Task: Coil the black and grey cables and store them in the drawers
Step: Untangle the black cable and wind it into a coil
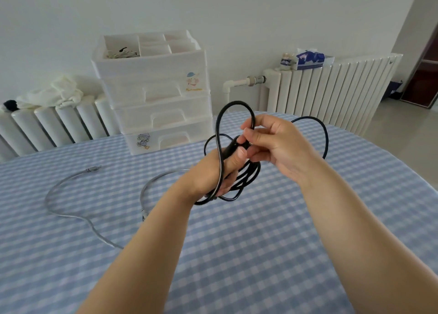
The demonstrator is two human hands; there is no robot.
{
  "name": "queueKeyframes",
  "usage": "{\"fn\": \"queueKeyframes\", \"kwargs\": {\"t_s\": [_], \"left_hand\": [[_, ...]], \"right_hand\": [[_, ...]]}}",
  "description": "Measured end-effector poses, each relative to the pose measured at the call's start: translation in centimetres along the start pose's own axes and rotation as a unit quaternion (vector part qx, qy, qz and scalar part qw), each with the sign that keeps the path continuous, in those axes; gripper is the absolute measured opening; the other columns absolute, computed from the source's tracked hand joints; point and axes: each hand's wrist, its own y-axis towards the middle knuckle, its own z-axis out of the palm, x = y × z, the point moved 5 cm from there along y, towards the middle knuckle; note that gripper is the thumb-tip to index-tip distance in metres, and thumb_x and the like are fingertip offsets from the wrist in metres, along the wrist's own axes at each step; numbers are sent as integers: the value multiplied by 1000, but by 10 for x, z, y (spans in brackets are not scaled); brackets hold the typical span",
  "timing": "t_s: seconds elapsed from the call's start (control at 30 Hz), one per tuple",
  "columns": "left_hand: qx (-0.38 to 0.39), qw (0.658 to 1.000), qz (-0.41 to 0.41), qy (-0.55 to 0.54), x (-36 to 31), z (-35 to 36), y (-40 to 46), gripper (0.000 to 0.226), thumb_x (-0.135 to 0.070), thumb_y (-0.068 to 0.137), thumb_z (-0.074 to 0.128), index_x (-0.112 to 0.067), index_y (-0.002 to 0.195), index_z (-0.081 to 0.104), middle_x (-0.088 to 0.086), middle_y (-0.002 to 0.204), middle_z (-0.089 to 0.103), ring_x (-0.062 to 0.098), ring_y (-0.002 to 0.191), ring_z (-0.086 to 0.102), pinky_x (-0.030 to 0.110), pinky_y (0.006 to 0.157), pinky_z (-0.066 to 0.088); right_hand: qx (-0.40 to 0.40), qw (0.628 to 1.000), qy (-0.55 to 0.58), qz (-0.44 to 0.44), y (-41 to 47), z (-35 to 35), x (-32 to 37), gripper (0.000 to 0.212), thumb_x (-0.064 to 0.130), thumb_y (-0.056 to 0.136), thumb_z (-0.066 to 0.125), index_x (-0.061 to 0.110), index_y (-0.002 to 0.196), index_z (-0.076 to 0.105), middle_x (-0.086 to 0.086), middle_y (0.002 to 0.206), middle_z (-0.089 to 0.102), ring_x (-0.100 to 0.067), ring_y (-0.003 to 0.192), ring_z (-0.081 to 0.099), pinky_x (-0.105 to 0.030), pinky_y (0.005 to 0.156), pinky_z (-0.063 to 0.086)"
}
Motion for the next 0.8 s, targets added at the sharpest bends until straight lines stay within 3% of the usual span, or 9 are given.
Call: {"fn": "queueKeyframes", "kwargs": {"t_s": [0.07, 0.17, 0.37, 0.5, 0.6, 0.67, 0.7, 0.77, 0.8], "left_hand": [[26, 998, -3, 49, -5, 4, -3, 32, -54, 83, 63, -29, 65, 54, -7, 38, 38, 11, 31, 31, 27, 39, 23], [-10, 981, -50, 187, -7, 6, 1, 28, -30, 92, 61, -19, 70, 48, -9, 35, 43, 5, 30, 37, 20, 38, 32], [-102, 880, -95, 455, 0, -4, 10, 22, -29, 93, 42, -28, 72, 42, -8, 68, 54, 13, 66, 57, 27, 60, 45], [-169, 838, -112, 507, 5, -13, 7, 24, -19, 90, 41, -24, 67, 39, -4, 62, 51, 17, 60, 54, 27, 54, 43], [-180, 852, -152, 467, 14, -10, 1, 17, -10, 92, 40, -12, 81, 52, 5, 72, 53, 22, 70, 56, 30, 67, 50], [-189, 847, -149, 473, 15, -7, -3, 18, -8, 95, 39, -10, 98, 57, 8, 79, 55, 25, 74, 56, 32, 70, 50], [-210, 858, -142, 448, 10, -8, -3, 13, -14, 97, 39, -11, 94, 51, 9, 85, 59, 29, 80, 58, 33, 70, 47], [-213, 860, -124, 446, 5, -13, 0, 22, -35, 97, 41, -16, 96, 52, 5, 88, 65, 30, 84, 61, 33, 68, 43], [-210, 874, -118, 423, 5, -14, 3, 27, -45, 96, 42, -20, 96, 53, 1, 80, 63, 27, 79, 61, 33, 66, 43]], "right_hand": [[-27, 1000, -15, 4, 1, -2, -4, 9, 6, 88, 64, 14, 90, 67, 5, 63, 63, -5, 46, 58, -17, 45, 47], [-58, 998, -31, 8, 0, -1, -9, 9, 10, 89, 66, 15, 96, 70, 3, 66, 57, -6, 47, 56, -17, 45, 47], [-115, 992, -45, 26, -7, 15, -5, 38, 39, 99, 44, 12, 124, 54, -3, 81, 54, -12, 47, 62, -28, 50, 56], [-42, 994, -85, 57, -20, 33, -1, 82, 56, 85, 57, 19, 149, 22, -1, 104, 62, -11, 68, 71, -30, 68, 60], [28, 997, 2, 69, -26, 52, -4, 100, 32, 82, 72, 19, 153, 2, -9, 110, 70, -19, 94, 71, -36, 89, 56], [36, 983, 158, 87, -25, 53, -2, 90, 9, 86, 67, 15, 152, 7, -15, 101, 71, -22, 82, 68, -34, 83, 56], [34, 976, 197, 84, -25, 51, 3, 74, 4, 87, 64, 13, 148, 23, -13, 88, 70, -19, 68, 62, -30, 69, 55], [4, 993, 106, 42, -21, 36, 12, 14, 7, 92, 59, 9, 105, 53, -4, 68, 54, -10, 50, 40, -22, 46, 35], [-34, 999, 2, 14, -17, 23, 13, 10, 14, 95, 56, 10, 88, 51, -1, 64, 44, -9, 48, 33, -22, 44, 28]]}}
